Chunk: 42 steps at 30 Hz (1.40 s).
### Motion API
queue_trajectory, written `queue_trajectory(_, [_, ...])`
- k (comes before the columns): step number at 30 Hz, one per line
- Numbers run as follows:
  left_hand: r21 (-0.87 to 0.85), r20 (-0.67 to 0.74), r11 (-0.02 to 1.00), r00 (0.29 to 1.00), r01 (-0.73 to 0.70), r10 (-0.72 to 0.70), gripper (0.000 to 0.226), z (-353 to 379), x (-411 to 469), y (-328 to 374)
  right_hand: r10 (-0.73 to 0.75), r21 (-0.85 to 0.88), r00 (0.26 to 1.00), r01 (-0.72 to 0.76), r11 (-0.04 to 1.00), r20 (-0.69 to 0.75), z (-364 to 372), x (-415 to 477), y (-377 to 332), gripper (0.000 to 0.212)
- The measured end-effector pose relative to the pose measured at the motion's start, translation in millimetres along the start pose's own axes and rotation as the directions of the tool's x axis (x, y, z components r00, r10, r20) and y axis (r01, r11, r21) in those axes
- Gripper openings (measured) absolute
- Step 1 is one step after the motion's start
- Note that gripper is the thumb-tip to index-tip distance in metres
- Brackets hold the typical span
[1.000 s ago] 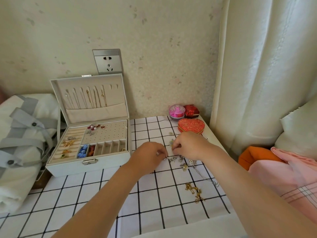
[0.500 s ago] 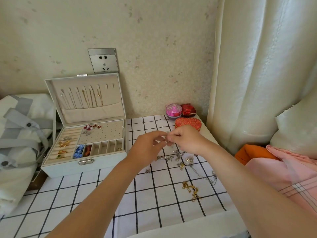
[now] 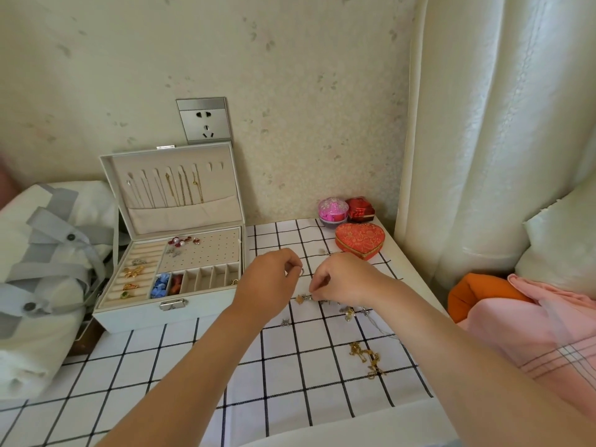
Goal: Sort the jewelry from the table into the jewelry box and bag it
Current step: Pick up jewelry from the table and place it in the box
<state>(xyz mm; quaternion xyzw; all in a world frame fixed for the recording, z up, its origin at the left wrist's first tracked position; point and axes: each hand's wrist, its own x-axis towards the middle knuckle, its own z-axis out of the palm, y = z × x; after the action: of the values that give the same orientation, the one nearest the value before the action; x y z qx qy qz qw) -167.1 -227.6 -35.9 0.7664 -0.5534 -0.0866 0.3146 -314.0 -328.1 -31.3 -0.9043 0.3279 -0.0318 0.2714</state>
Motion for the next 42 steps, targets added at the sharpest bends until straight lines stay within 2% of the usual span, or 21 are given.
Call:
queue_trajectory(6, [0.006,0.006,0.999,0.999,-0.034,0.034,0.008,-2,-5,-1,-0.004,-0.046,0.999,0.003,0.999,-0.033,-4,1,-7,0.007])
queue_trajectory(11, [-0.019,-0.039,0.999,0.999,-0.036,0.035,0.008,-21,-11,-5,0.007,0.058,0.983,0.003,0.998,-0.184,-16,4,-25,0.009])
queue_trajectory(16, [-0.042,-0.075,0.999,0.997,-0.030,0.027,0.015,-57,-22,-22,-0.039,0.222,0.962,0.102,0.970,-0.270,-12,14,-65,0.006])
queue_trajectory(19, [-0.021,-0.120,0.999,0.992,-0.034,0.031,0.012,-84,-31,-40,-0.057,0.272,0.950,0.146,0.951,-0.308,-2,27,-92,0.007])
queue_trajectory(25, [-0.078,-0.200,0.997,0.979,0.022,-0.037,0.014,-134,-48,-86,-0.112,0.229,0.952,0.180,0.957,-0.284,17,54,-140,0.008])
queue_trajectory(31, [-0.177,-0.223,0.977,0.963,0.116,-0.155,0.024,-159,-52,-123,-0.130,0.040,0.966,0.142,0.989,-0.225,36,86,-158,0.025])
queue_trajectory(36, [-0.237,-0.226,0.961,0.953,0.145,-0.200,0.015,-168,-38,-139,-0.155,-0.039,0.958,0.150,0.988,-0.240,47,102,-167,0.020])
queue_trajectory(42, [-0.253,-0.251,0.961,0.951,0.114,-0.179,0.008,-181,-28,-150,-0.146,-0.034,0.962,0.142,0.989,-0.230,56,113,-180,0.011])
